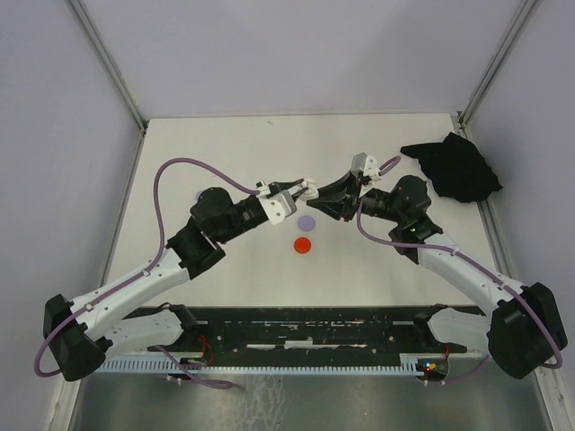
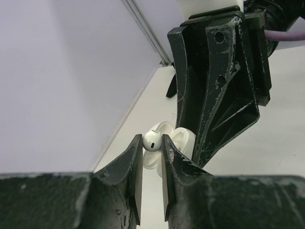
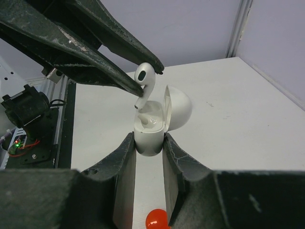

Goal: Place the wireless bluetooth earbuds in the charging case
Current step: Place the earbud in the charging case.

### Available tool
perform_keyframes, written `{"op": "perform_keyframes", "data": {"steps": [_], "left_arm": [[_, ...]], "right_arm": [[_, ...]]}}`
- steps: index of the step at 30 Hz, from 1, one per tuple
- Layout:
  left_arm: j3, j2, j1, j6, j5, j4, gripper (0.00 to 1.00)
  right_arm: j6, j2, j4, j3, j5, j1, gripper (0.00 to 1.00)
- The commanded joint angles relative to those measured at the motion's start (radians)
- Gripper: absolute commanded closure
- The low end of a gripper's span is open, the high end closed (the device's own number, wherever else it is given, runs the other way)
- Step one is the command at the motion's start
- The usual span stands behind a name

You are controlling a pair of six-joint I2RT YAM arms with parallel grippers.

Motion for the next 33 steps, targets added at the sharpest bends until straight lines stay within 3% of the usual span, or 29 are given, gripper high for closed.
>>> {"op": "perform_keyframes", "data": {"steps": [1,23,33], "left_arm": [[0.023,-0.009,-0.005,0.056,-0.026,0.013,0.8],[0.011,-0.022,-0.01,0.068,0.007,-0.043,0.78],[0.005,-0.038,-0.011,0.067,0.023,-0.064,0.65]], "right_arm": [[0.01,-0.007,0.06,0.016,-0.02,0.005,0.98],[0.024,-0.017,0.078,0.015,-0.011,0.004,0.98],[0.02,-0.021,0.075,0.009,-0.001,0.005,0.98]]}}
